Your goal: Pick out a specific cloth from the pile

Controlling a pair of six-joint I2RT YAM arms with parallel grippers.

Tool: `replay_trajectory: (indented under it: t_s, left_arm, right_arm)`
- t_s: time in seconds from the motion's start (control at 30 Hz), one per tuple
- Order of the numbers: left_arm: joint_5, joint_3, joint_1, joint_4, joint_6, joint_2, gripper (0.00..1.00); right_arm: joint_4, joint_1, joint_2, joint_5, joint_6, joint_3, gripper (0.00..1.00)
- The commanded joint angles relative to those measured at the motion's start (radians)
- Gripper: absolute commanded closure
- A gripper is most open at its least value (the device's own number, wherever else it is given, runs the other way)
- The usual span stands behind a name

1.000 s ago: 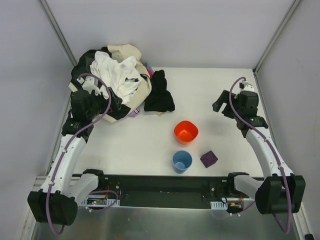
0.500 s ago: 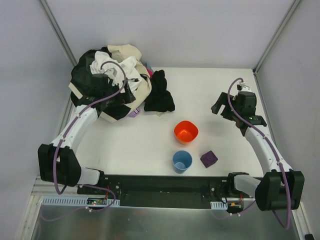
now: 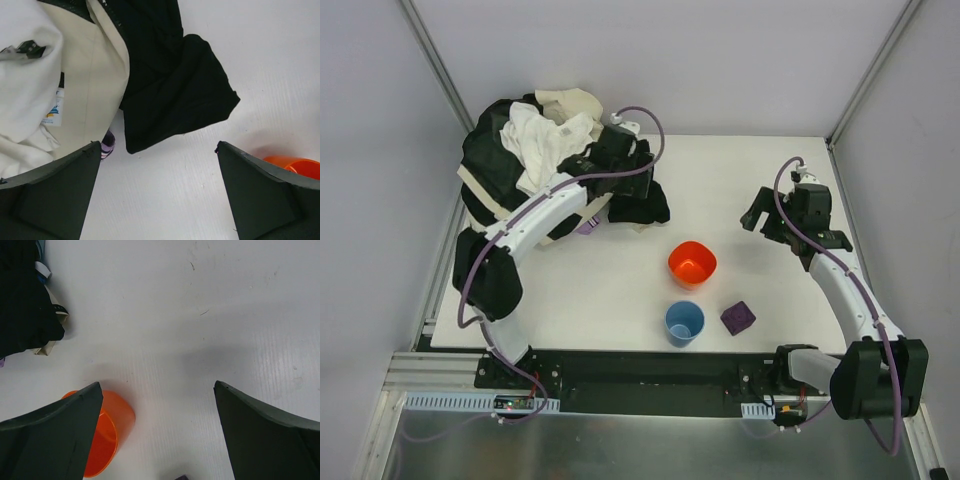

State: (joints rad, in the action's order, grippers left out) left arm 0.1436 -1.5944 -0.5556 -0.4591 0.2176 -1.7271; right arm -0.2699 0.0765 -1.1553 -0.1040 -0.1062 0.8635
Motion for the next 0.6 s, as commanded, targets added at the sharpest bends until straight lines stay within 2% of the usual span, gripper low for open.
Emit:
replay_trajectory:
  t_s: [0.0,0.13,0.37,0.57]
  left_arm:
    - [0.221,-0.125,-0.081,-0.088,-0.096,-0.097,0.01]
    - [0.267,-0.22,-0.102,-0.134,-0.098,-0.187,0.01]
    - [0.32,-0.285,-0.102,-0.165,-0.109,-0.268,0.01]
    - [0.28,-0.318,-0.102,-0.182,-0.133,-0.348,0.01]
  right_arm:
    - [-0.012,0.005,0.006,-0.013,0.017,0.011,0.04]
    - [-0.015,0.002,0.005,-0.01,0.02,0.011,0.04]
    - [-0.017,0.002,-0.01,-0.011,0.026,0.014,0.04]
    - [-0.015,0.002,-0.032,-0.019,0.022,0.02,0.05]
